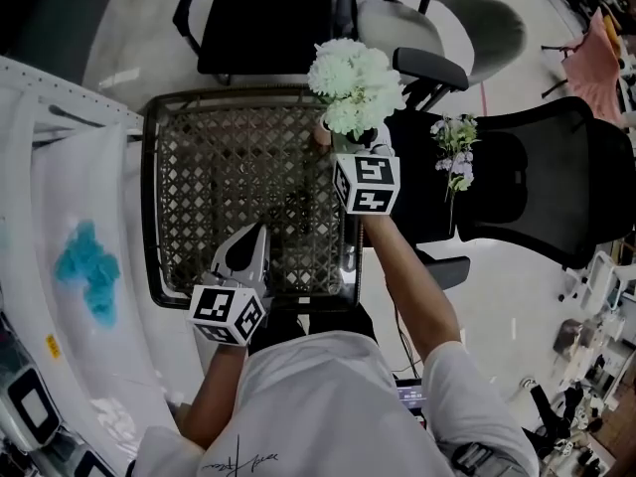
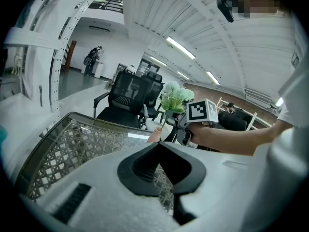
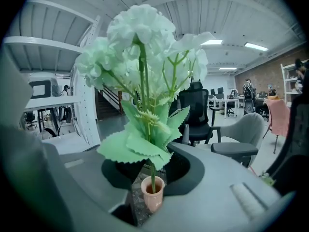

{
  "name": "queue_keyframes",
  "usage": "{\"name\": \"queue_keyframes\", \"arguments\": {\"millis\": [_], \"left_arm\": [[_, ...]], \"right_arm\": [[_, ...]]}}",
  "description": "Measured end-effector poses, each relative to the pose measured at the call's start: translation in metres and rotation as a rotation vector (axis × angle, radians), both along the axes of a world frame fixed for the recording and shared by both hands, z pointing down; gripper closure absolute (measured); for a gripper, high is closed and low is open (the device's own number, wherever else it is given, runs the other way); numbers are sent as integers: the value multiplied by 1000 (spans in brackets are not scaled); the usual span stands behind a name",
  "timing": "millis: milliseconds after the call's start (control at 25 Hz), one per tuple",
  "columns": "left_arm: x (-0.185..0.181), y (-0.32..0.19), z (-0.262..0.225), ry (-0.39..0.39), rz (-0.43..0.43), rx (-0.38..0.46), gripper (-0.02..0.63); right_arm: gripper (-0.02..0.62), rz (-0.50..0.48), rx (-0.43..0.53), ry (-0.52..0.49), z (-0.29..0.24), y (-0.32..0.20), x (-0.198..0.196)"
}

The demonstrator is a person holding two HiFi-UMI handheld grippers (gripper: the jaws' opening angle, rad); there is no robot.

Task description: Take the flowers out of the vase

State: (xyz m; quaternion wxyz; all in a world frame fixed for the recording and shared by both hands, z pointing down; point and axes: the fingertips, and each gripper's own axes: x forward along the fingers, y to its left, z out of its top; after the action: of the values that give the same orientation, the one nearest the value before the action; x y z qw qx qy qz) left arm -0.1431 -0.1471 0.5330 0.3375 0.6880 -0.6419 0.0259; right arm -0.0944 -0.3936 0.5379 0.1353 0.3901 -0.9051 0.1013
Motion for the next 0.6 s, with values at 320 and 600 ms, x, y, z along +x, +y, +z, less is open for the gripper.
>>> {"name": "queue_keyframes", "arguments": {"millis": [320, 600], "left_arm": [[-11, -1, -10, -5, -37, 28, 606], [-16, -5, -22, -13, -82, 61, 606]], "right_arm": [[494, -3, 28, -13, -22, 4, 2], [497, -7, 38, -39, -42, 9, 4]]}}
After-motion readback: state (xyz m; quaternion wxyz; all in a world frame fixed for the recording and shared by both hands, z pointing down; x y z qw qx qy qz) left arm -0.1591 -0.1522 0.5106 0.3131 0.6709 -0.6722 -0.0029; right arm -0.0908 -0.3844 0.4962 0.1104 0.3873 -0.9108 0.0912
